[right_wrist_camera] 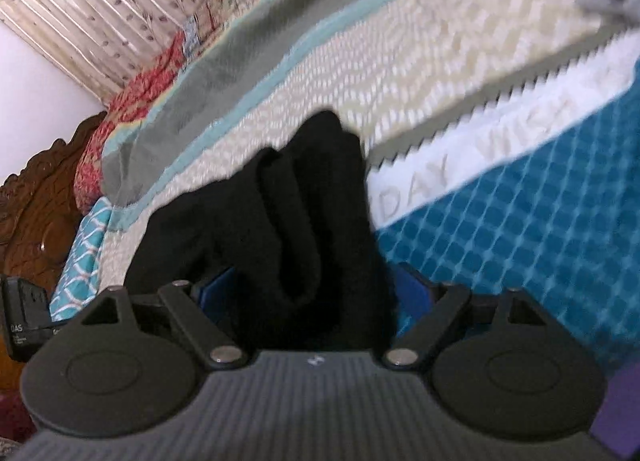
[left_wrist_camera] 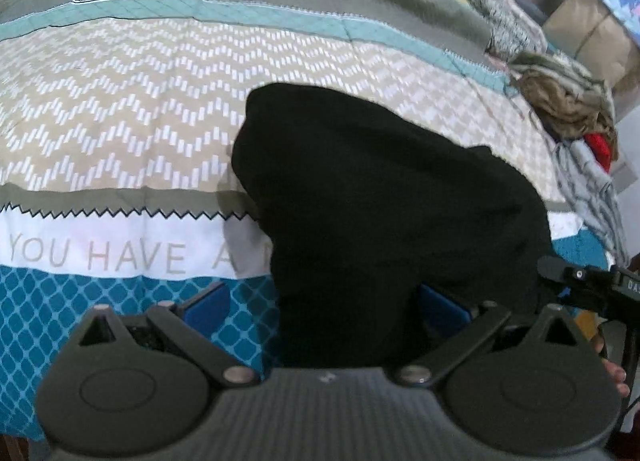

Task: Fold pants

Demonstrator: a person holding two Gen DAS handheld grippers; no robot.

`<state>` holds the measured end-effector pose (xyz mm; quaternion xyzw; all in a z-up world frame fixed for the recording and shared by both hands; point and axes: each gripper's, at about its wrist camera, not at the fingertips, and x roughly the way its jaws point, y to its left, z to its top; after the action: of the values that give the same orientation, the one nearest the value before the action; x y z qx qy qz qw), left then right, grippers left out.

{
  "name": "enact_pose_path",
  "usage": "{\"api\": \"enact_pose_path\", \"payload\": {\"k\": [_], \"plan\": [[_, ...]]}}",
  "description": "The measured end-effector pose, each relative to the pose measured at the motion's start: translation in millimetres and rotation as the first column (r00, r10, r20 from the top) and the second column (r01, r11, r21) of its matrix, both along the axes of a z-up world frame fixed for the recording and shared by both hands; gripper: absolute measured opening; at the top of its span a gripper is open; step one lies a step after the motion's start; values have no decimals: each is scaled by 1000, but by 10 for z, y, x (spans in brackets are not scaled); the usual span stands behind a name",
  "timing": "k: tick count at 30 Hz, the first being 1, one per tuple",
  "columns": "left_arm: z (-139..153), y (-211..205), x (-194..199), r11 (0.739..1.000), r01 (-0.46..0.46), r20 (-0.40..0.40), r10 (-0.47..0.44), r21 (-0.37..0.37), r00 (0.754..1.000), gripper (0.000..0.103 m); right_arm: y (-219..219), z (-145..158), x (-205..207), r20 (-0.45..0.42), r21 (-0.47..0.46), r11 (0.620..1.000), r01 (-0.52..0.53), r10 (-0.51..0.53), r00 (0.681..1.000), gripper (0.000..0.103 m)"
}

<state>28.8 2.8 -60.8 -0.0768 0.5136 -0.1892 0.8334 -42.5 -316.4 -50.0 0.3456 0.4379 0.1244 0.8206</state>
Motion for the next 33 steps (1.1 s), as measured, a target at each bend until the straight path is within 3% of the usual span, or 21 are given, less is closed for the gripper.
{"api": "enact_pose_path", "payload": {"k": [4,11,12,13,14,15,16,17,19,22,29,33], "plan": [[-101,-22,33,1000,-9,-39,9,19,999,103,8,12,-59,31,10,1000,2,-3,1000,92],[-150,31,65,1000,-9,-51,8,-27,999,103,59,19,-138,91,-12,999,-50,50,995,103],[-148,23,69,999,-3,-48,1,-39,999,101,102,41,-81,73,-36,998,-55,57,996,103],[-140,8,65,999,6,-41,-9,-52,999,90,157,63,-26,62,-62,996,-66,70,996,103],[-120,-11,60,997,23,-30,-25,-69,999,80,250,94,18,61,-82,992,-97,102,993,98],[-92,-29,50,996,37,-21,-39,-84,999,65,345,129,49,59,-99,987,-123,129,990,78],[-66,-34,43,997,33,-10,-34,-71,999,56,429,159,70,57,-108,984,-144,151,987,66],[-47,-21,39,997,36,-3,-36,-66,999,52,501,186,83,54,-110,981,-160,167,985,60],[0,75,26,994,32,6,-31,-101,999,29,593,290,83,76,-120,977,-176,186,980,54],[157,215,-14,984,26,44,-19,-177,999,27,677,499,77,143,-123,974,-191,208,968,50],[687,304,-58,990,31,247,5,-139,969,27,1089,852,77,296,-267,935,-234,311,903,49],[865,397,47,990,10,296,32,-142,955,27,1084,902,244,353,-287,935,-208,305,885,48]]}}
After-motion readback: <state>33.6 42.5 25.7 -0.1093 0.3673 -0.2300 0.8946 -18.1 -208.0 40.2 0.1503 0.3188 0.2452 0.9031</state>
